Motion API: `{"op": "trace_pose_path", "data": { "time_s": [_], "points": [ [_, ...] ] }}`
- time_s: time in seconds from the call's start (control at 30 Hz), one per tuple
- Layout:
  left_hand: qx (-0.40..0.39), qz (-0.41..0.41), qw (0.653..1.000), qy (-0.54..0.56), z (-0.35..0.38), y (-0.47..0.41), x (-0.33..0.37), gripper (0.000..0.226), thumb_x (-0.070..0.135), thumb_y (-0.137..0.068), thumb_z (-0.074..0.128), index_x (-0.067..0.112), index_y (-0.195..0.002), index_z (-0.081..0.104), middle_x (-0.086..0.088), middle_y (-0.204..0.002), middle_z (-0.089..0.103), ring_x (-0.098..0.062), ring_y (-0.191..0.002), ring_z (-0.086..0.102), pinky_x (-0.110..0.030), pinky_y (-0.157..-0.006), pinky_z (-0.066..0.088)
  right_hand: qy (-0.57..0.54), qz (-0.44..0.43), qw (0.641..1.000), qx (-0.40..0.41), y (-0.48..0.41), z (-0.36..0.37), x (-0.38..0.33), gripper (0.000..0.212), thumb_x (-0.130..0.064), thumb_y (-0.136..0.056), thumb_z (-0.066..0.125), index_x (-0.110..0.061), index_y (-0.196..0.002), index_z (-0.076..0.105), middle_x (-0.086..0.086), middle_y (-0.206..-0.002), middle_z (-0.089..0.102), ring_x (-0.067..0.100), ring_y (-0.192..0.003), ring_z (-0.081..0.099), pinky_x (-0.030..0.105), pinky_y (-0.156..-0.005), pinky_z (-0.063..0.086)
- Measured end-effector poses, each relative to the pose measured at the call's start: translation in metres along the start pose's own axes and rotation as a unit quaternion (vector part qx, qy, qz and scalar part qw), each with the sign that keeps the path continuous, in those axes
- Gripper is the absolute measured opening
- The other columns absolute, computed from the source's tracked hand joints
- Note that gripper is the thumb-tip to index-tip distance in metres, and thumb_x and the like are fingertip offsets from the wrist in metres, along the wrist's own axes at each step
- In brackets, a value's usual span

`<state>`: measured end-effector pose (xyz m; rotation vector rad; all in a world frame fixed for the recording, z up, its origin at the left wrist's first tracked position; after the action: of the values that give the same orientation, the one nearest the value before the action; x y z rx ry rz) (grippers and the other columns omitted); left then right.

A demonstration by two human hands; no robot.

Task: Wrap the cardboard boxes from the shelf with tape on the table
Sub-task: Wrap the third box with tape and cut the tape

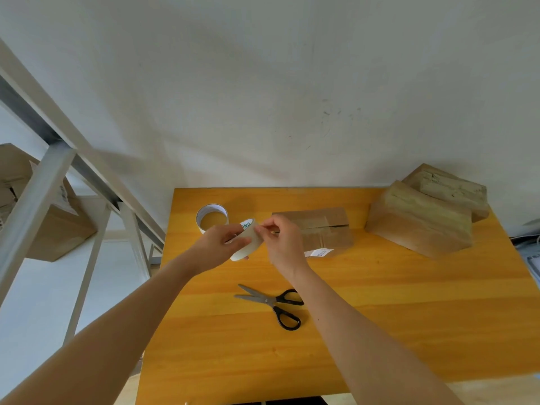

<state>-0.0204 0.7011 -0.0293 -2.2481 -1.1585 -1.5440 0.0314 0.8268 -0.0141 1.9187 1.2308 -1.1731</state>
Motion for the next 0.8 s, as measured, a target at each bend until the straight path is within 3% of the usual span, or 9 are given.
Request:
{"op": "trace_pose_path", "data": {
  "time_s": [0.2, 0.33, 0.5, 0.6, 0.7, 0.8],
  "points": [
    [0.016, 0.023, 0.998, -0.055, -0.003, -0.006, 0.006, 0.027, 0.022, -0.094, 0.056, 0.029, -0.068, 0.055, 0.02, -0.056, 0.055, -0.002, -0.054, 0.048, -0.017, -0.053, 0.032, 0.08, -0.019, 0.997, 0.002, 0.001, -0.003, -0.004, 0.009, -0.018, -0.095, 0.057, -0.011, -0.09, 0.06, 0.0, -0.086, 0.063, 0.014, -0.079, 0.057, 0.024, -0.069, 0.045],
    [0.01, 0.024, 0.998, -0.063, 0.002, -0.01, 0.013, 0.033, 0.019, -0.094, 0.055, 0.033, -0.064, 0.052, 0.022, -0.052, 0.053, -0.002, -0.051, 0.046, -0.021, -0.053, 0.032, 0.119, -0.027, 0.993, -0.001, -0.001, -0.009, -0.004, 0.009, -0.016, -0.095, 0.056, -0.009, -0.092, 0.061, 0.001, -0.088, 0.062, 0.014, -0.08, 0.055, 0.026, -0.069, 0.045],
    [-0.001, 0.03, 0.998, -0.058, 0.007, -0.013, 0.015, 0.022, 0.031, -0.091, 0.054, 0.029, -0.07, 0.057, 0.021, -0.054, 0.053, -0.003, -0.053, 0.047, -0.021, -0.054, 0.033, 0.143, -0.039, 0.989, -0.01, 0.0, -0.011, -0.003, 0.009, -0.014, -0.094, 0.057, -0.007, -0.09, 0.06, 0.003, -0.088, 0.062, 0.014, -0.078, 0.055, 0.029, -0.069, 0.046],
    [-0.015, 0.008, 1.0, -0.017, 0.012, -0.014, 0.013, 0.019, 0.022, -0.094, 0.055, 0.018, -0.077, 0.062, 0.019, -0.055, 0.06, -0.001, -0.051, 0.051, -0.019, -0.053, 0.035, 0.062, -0.011, 0.998, -0.005, -0.001, -0.015, 0.004, 0.003, -0.012, -0.092, 0.06, -0.009, -0.092, 0.061, 0.002, -0.091, 0.061, 0.013, -0.081, 0.056, 0.025, -0.073, 0.048],
    [-0.016, -0.001, 0.999, 0.047, 0.008, -0.017, 0.017, 0.015, 0.023, -0.095, 0.054, 0.015, -0.089, 0.065, 0.005, -0.074, 0.071, -0.01, -0.072, 0.069, -0.024, -0.063, 0.049, -0.046, 0.044, 0.998, -0.006, -0.008, -0.016, 0.01, 0.004, -0.013, -0.088, 0.066, -0.016, -0.089, 0.063, 0.002, -0.101, 0.059, 0.012, -0.092, 0.058, 0.022, -0.08, 0.049],
    [-0.013, 0.002, 0.998, 0.057, 0.001, -0.017, 0.022, 0.013, 0.023, -0.096, 0.052, 0.02, -0.089, 0.062, 0.0, -0.079, 0.072, -0.013, -0.077, 0.07, -0.026, -0.067, 0.051, -0.13, 0.105, 0.986, 0.018, -0.01, -0.015, 0.013, 0.003, -0.013, -0.085, 0.07, -0.016, -0.085, 0.069, 0.002, -0.095, 0.067, 0.014, -0.09, 0.063, 0.028, -0.081, 0.051]
  ]
}}
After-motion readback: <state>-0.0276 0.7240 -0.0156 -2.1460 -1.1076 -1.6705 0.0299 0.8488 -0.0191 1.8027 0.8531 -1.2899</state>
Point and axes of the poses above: each hand's wrist, its own y-axis away from the middle knuckle, its own z-axis out of the palm, x = y × z, the point moved 9 cm from there along -y, towards the middle knuckle
